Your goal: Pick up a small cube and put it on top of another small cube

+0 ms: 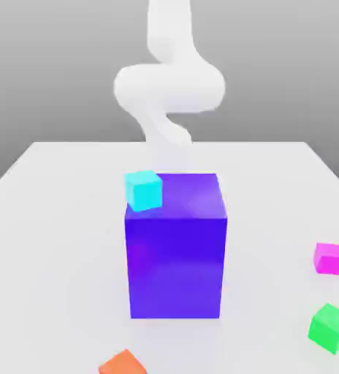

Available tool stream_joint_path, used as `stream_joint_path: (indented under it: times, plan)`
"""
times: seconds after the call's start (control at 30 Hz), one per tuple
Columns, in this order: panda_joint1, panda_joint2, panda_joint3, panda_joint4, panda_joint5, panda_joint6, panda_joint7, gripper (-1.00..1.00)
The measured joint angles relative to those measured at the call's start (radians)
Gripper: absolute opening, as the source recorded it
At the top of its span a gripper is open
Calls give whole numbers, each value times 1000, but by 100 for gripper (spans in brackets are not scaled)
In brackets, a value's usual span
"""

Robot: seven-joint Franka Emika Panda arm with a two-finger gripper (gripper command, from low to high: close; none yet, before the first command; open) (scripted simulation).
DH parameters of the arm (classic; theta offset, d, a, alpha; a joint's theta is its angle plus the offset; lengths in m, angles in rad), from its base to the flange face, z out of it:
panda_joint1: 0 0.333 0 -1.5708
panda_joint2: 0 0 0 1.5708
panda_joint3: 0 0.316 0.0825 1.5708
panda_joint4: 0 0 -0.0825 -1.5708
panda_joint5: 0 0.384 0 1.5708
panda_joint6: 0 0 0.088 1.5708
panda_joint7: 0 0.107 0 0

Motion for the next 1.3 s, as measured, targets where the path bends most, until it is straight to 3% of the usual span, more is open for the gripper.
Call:
stream_joint_path:
  times: [0.33,0.53,0.73,0.93,0.97,1.17,1.3]
  plan:
    - [247,365,139,-148,36,200,-202,0]
    - [365,582,253,-235,9,319,-286,0]
    - [518,810,320,-321,-128,435,-291,0]
    - [649,1031,173,-294,-322,589,-164,0]
    - [672,1060,146,-288,-341,612,-149,-100]
    - [683,1074,133,-284,-353,623,-140,-100]
    - [616,978,217,-308,-278,549,-198,-100]
